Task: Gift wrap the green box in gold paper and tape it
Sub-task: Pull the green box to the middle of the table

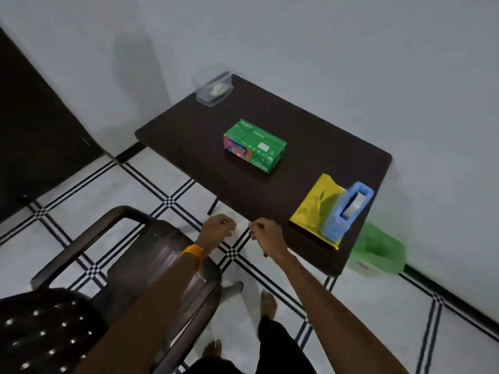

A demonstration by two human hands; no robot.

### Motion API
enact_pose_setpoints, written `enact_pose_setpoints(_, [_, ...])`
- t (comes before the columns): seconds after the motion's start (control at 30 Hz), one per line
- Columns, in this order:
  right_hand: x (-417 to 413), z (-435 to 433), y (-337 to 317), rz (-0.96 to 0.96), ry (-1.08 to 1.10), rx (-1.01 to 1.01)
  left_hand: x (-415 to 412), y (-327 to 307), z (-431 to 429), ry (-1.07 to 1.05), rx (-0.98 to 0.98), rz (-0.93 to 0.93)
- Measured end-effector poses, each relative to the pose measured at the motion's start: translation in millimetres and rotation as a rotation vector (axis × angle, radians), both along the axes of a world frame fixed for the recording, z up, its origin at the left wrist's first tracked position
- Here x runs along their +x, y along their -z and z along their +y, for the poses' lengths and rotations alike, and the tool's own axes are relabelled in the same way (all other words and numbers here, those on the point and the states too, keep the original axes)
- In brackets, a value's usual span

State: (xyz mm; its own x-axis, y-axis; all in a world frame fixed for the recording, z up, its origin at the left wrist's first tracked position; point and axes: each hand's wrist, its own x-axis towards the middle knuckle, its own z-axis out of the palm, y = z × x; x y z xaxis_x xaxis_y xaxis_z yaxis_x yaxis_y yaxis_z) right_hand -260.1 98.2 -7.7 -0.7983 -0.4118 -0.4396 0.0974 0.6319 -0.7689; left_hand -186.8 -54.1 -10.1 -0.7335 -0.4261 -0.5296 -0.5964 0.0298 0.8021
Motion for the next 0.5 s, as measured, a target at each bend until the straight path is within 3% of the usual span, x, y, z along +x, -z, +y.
enact_pose_setpoints(0.27, [-92, -38, 1, 0.025, -0.182, -0.026, -63, -6, -21, -0.183, -0.013, 0.007])
enact_pose_setpoints(0.5, [-144, -70, -5, 0.030, -0.182, -0.076, -111, -13, -50, -0.209, -0.090, 0.005])
